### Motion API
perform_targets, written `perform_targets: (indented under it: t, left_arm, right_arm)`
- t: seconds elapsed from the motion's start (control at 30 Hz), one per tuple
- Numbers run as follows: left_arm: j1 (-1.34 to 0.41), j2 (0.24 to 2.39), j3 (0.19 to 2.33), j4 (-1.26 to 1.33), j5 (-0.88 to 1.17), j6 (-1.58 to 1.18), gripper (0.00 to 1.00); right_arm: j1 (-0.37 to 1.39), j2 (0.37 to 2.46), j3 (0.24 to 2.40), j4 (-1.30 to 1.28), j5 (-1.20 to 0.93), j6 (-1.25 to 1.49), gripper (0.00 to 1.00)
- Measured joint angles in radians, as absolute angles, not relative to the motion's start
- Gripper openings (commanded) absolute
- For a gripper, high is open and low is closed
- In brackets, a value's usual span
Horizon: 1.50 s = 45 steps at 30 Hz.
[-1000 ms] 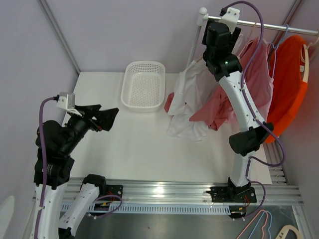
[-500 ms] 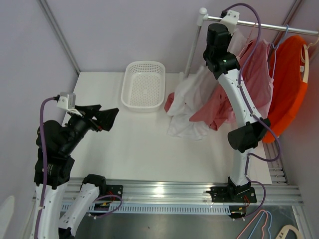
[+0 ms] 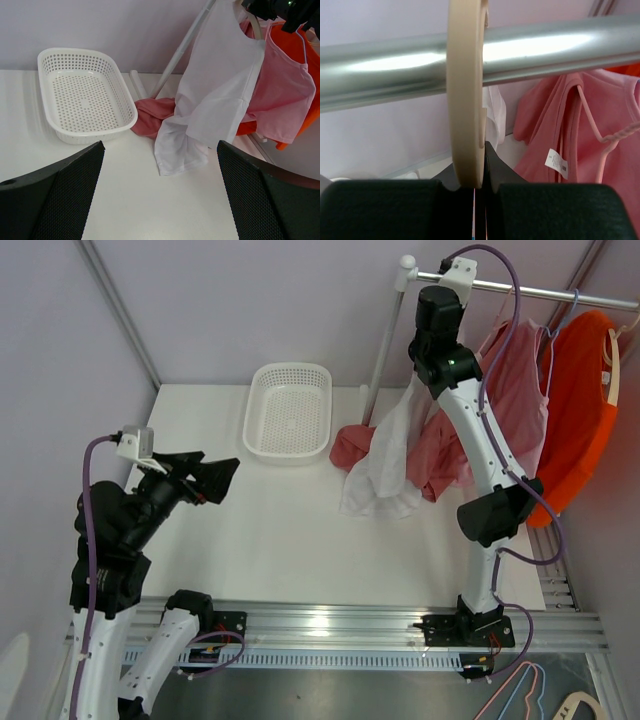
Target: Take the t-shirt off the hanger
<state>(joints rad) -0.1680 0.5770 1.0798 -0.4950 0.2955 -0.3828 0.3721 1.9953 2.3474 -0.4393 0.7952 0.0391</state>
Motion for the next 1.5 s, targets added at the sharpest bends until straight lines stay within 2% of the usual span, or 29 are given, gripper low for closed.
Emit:
perform_targets:
  t: [0.2, 0.5, 0.7, 0.87, 1.07, 1.2, 1.5]
  left_arm:
    - [-0.168, 0.560, 1.069, -0.473, 0.343, -0.381, 0.99]
    - [-0.170, 0.519, 1.062, -0.373, 0.502, -0.376, 1.00]
    - [-0.257, 0.513, 1.010, -0.287, 0.544, -0.403, 1.00]
    - [-0.532, 0.596, 1.020, -0.281, 0.432, -0.386, 0.99]
    - [-0.774, 0.773, 1.058, -0.268, 0.204, -0.337, 0.99]
    - [-0.938, 0.825, 1.019, -0.223, 0.049, -0.283, 0.99]
    - [-1.082, 0.953, 0.961, -0.058, -0.122, -0.181, 0.99]
  right_arm:
    - [0.407, 1.931, 2.298, -0.389, 0.773, -0.041, 0.00]
    - [0.498, 1.720, 2.202, -0.397, 0.801, -0.083, 0.00]
    - [0.608, 1.481, 1.892, -0.384, 0.850, -0.013, 0.00]
    - [0.666, 1.383, 1.771, -0.410, 0.902, 0.102, 0.00]
    - [0.727, 1.401, 1.776, -0.471, 0.947, 0.236, 0.00]
    - [0.746, 1.471, 1.863, -0.591, 0.944, 0.361, 0.00]
    - [0.778, 1.565, 1.947, -0.692, 0.901, 0.445, 0.00]
